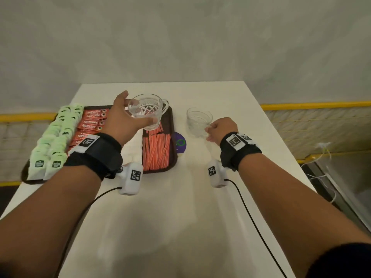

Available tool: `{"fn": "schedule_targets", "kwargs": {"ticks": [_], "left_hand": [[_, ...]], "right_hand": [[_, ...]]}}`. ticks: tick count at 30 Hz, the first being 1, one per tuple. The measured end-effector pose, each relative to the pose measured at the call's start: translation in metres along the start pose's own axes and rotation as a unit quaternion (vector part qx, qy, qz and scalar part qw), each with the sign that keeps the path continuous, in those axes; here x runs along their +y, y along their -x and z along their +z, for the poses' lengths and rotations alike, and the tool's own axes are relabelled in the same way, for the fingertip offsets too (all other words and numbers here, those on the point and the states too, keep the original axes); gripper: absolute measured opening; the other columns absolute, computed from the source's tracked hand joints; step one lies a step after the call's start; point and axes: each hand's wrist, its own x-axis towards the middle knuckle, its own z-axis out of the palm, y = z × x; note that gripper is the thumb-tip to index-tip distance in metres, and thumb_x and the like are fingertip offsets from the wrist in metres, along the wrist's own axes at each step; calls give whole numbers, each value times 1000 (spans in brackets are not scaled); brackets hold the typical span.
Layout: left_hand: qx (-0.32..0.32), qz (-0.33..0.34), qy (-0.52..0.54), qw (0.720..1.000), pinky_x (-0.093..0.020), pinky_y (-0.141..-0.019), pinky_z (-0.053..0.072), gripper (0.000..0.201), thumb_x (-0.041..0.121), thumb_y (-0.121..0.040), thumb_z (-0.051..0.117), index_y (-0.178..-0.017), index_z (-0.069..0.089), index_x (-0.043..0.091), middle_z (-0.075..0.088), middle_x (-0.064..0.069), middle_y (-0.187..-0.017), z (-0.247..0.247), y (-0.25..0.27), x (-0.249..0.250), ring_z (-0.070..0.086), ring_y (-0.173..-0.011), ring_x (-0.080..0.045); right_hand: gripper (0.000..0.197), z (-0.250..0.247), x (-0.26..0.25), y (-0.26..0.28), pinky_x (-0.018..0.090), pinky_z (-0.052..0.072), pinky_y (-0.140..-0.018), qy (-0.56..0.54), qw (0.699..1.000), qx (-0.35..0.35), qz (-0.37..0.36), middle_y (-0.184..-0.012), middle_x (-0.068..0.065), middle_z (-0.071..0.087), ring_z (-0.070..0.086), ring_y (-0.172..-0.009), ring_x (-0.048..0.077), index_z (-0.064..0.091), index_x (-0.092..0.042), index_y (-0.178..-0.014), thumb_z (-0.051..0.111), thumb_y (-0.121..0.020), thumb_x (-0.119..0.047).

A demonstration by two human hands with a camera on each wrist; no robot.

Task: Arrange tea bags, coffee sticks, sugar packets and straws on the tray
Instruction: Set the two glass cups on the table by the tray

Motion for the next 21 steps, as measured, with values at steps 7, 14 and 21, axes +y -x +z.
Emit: {"fn": "schedule_targets", "kwargs": {"ticks": [7,14,21], "left_hand": [[4,-26,-8,1000,-34,-104,44,115,27,-60,93,-152,25,18,54,5,-129,-31,4,-23,55,-119,-15],[-9,-39,-17,999,-42,-104,47,117,29,-59,94,-152,25,20,55,5,-132,-35,11,-32,54,-121,-18],[-58,-40,-26,997,-35,-99,48,112,25,-63,92,-153,24,20,56,4,-131,-28,19,-25,55,-119,-17]], "right_hand": [[31,38,-32,-18,29,51,-83,71,997,29,-8,-98,10,74,68,-95,25,72,-3,-94,60,-91,-32],[28,55,-42,-17,36,50,-92,92,995,23,-32,-90,12,75,68,-96,27,65,-4,-87,58,-93,-31],[40,48,-43,-11,37,52,-88,147,989,-13,-31,-84,8,75,69,-86,23,57,-12,-62,65,-87,-42]]}}
